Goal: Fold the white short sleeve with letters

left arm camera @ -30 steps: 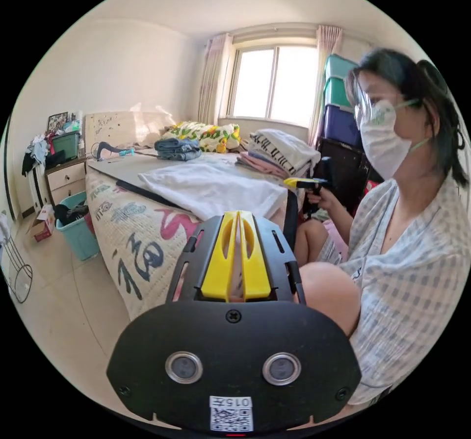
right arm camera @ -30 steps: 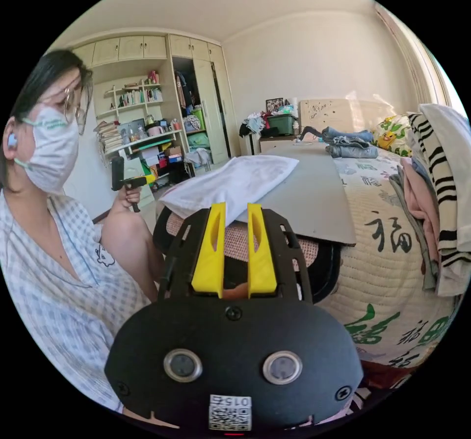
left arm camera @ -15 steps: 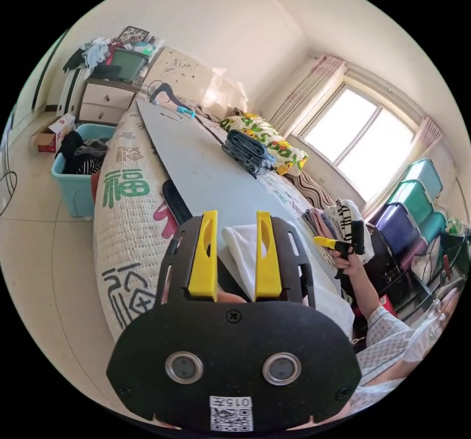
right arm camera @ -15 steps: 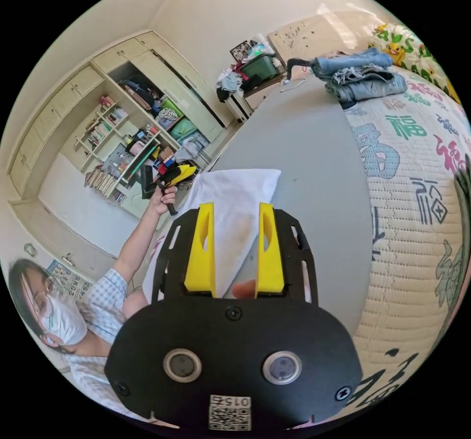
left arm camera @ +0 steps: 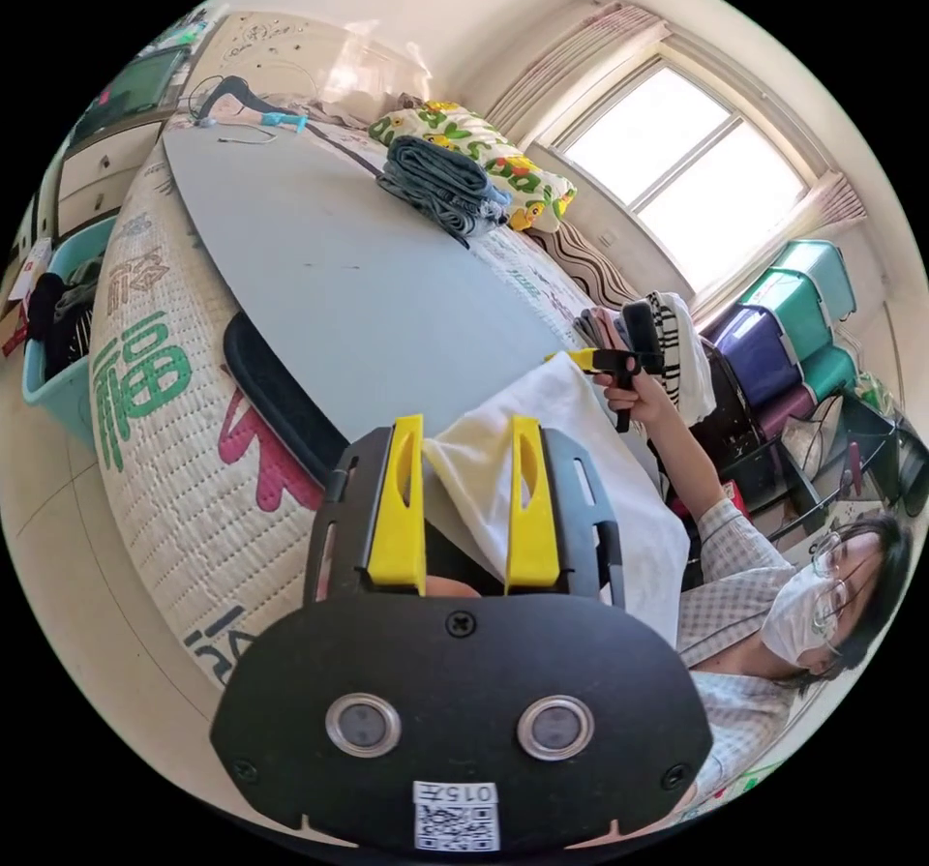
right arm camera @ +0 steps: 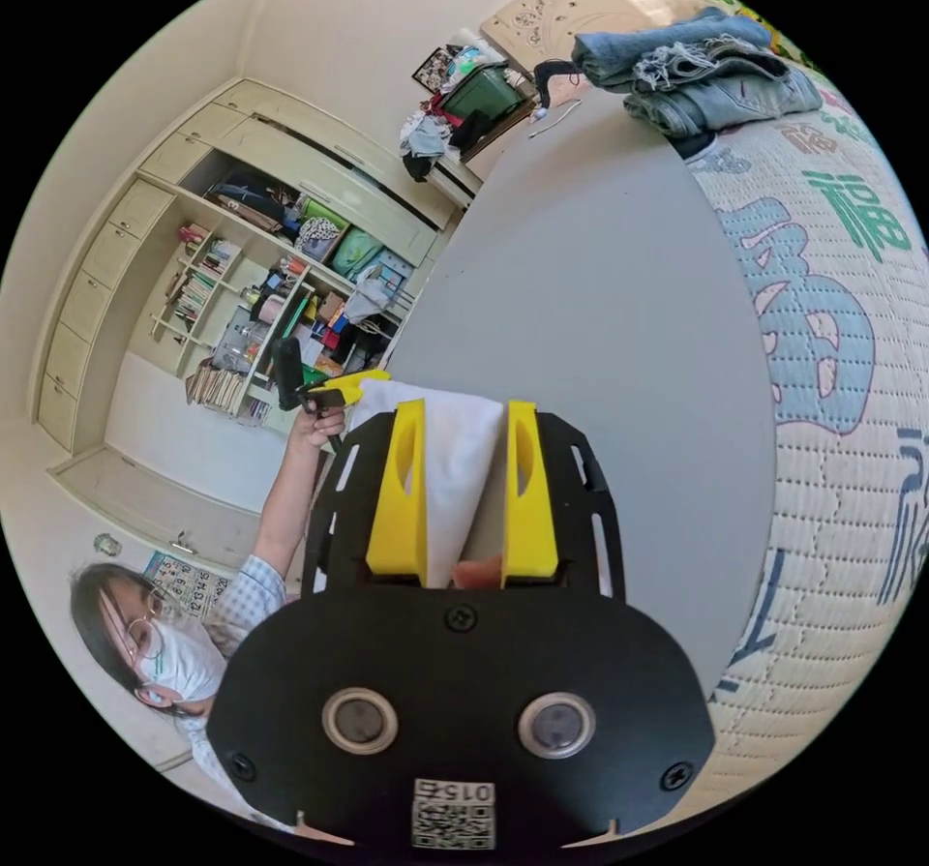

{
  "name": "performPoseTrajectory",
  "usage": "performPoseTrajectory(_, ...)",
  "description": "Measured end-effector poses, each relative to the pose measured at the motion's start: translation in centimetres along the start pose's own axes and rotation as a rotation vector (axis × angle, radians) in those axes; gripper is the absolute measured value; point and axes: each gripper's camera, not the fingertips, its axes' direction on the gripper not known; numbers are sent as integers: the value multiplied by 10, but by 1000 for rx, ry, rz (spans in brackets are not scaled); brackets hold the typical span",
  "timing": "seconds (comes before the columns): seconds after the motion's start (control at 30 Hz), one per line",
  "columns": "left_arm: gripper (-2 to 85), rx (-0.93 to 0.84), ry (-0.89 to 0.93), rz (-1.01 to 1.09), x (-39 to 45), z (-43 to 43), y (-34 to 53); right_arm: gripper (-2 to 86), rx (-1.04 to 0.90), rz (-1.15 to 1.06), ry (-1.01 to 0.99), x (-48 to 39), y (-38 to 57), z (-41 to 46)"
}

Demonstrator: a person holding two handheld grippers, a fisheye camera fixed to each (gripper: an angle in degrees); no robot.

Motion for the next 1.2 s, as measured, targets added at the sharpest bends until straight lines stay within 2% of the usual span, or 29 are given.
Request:
performPoseTrajectory(0.07,96,-35,-2,11,6,3,-7,74,-55,-15,-29,1,1,9)
performPoseTrajectory(0.17,55,-85,-41,28,24,7,-19,49,-24,-51,-20,-3,12,5)
performPoseTrajectory(0.33,22,18,-138,120,94,-43,-25,21,65,-215,19,-44,50,-21)
performPoseTrajectory(0.43,15,112,-186,237,171,-92,-15,14,131,-335,12,-80,89,-46)
performPoseTrajectory(0.53,11,198,-191,371,254,-139,25,11,172,-486,-31,-118,153,-70)
performPoseTrajectory(0.6,10,245,-206,485,322,-166,83,10,159,-577,-66,-138,203,-77)
performPoseTrajectory(0.7,9,282,-217,642,398,-175,178,9,105,-686,-90,-159,300,-73)
performPoseTrajectory(0.8,9,247,-222,725,442,-152,259,9,71,-759,-27,-162,396,-51)
performPoseTrajectory(0.93,9,137,-258,674,449,-107,308,13,33,-729,82,-136,486,-2)
performPoseTrajectory(1.07,10,233,-143,561,439,-118,335,24,102,-706,87,-113,535,19)
performPoseTrajectory(1.2,12,203,-218,570,469,-135,350,54,56,-752,163,-116,567,35)
